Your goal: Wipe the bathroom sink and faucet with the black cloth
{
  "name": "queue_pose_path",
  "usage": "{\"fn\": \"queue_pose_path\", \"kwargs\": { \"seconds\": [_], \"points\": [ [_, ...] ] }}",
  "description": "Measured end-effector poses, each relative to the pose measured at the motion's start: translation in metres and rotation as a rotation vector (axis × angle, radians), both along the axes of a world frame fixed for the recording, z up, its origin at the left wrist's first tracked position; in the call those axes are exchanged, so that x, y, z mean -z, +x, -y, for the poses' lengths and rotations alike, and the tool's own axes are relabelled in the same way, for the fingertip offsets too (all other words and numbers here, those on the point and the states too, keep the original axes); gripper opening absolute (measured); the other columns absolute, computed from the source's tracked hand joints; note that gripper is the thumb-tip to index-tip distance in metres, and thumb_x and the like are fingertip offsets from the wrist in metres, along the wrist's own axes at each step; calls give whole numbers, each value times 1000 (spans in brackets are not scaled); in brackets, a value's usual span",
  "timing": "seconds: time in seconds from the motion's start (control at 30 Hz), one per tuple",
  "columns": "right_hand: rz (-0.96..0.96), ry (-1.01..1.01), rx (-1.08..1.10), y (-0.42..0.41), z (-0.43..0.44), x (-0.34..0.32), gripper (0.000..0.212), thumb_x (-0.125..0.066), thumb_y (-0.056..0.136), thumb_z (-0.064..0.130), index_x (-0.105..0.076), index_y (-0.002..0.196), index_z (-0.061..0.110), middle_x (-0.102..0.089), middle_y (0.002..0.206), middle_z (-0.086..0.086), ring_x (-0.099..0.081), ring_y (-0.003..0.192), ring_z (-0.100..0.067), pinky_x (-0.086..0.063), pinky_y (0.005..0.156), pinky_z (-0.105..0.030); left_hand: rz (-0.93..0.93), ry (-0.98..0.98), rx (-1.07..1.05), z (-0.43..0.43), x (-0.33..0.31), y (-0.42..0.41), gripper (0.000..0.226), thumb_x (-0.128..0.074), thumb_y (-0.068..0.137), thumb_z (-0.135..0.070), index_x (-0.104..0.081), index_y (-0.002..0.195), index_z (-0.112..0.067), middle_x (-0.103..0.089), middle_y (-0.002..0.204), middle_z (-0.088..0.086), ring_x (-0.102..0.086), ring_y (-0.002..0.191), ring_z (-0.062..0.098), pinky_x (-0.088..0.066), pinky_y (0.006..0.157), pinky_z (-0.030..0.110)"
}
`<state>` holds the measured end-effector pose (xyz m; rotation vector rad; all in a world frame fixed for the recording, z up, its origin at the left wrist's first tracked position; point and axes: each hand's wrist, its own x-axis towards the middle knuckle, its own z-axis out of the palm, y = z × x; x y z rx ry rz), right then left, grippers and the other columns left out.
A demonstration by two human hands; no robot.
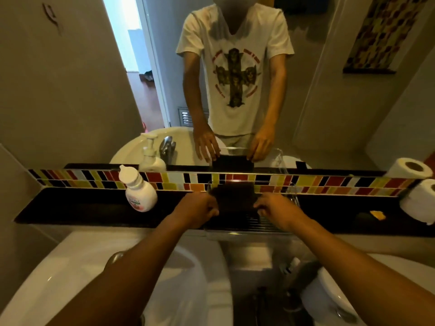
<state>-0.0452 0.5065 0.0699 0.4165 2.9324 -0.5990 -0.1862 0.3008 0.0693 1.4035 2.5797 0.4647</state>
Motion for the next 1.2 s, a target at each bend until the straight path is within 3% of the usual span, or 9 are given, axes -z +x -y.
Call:
{"fn": "queue_pose_path", "kwargs": {
  "seconds": [0.07,0.17,0.33,0.47,0.73,0.83,0.93,1.2],
  "points": [
    [146,-102,-26,4,2,17,18,-55,94,22,-66,107,20,-63,112,-1,-59,101,-13,-49,93,-31,-113,-82,51,5,17,7,24,-51,93,-40,-68,94,-23,-66,104,-1,-49,112,13,-39,97,35],
    [135,-196,41,3,-1,24,17,-51,96,28,-66,100,23,-65,95,0,-61,85,-10,-50,83,-30,-191,-29,40,7,22,4,32,-44,95,-43,-67,86,-23,-66,96,-3,-51,108,14,-31,102,37],
    [42,-219,60,0,-5,17,19,-50,97,27,-65,105,21,-63,93,6,-60,88,-7,-48,83,-27,-157,112,-4,11,18,0,22,-48,94,-34,-65,101,-21,-63,104,-1,-53,104,15,-35,97,33],
    [-33,-244,69,0,14,3,17,-48,97,30,-64,100,24,-64,93,4,-60,87,-8,-45,72,-21,-167,157,-44,20,14,6,21,-51,93,-33,-62,108,-21,-61,111,-1,-53,109,16,-37,101,36],
    [-129,-251,118,2,102,-28,23,-47,98,28,-66,102,16,-65,92,-2,-61,85,-13,-47,70,-24,-194,102,-37,65,-13,28,19,-45,95,-30,-59,102,-20,-65,101,2,-55,98,20,-37,92,37],
    [-149,-216,144,7,135,-33,21,-48,97,29,-65,94,17,-65,87,-2,-62,81,-14,-50,71,-29,-191,149,-67,87,-25,35,17,-47,94,-29,-62,96,-20,-67,96,2,-58,92,21,-38,87,38],
    [-203,-203,155,17,168,-32,21,-49,97,30,-62,81,24,-63,79,2,-60,73,-13,-44,61,-27,-171,181,-88,115,-28,43,17,-49,93,-30,-63,94,-19,-70,94,4,-62,89,24,-44,87,44],
    [-216,-235,172,43,247,-8,19,-48,97,31,-64,91,22,-64,85,0,-62,80,-17,-49,69,-30,-82,99,-207,210,-2,73,19,-47,94,-31,-61,101,-22,-68,100,4,-59,92,25,-44,90,41]
  ]
}}
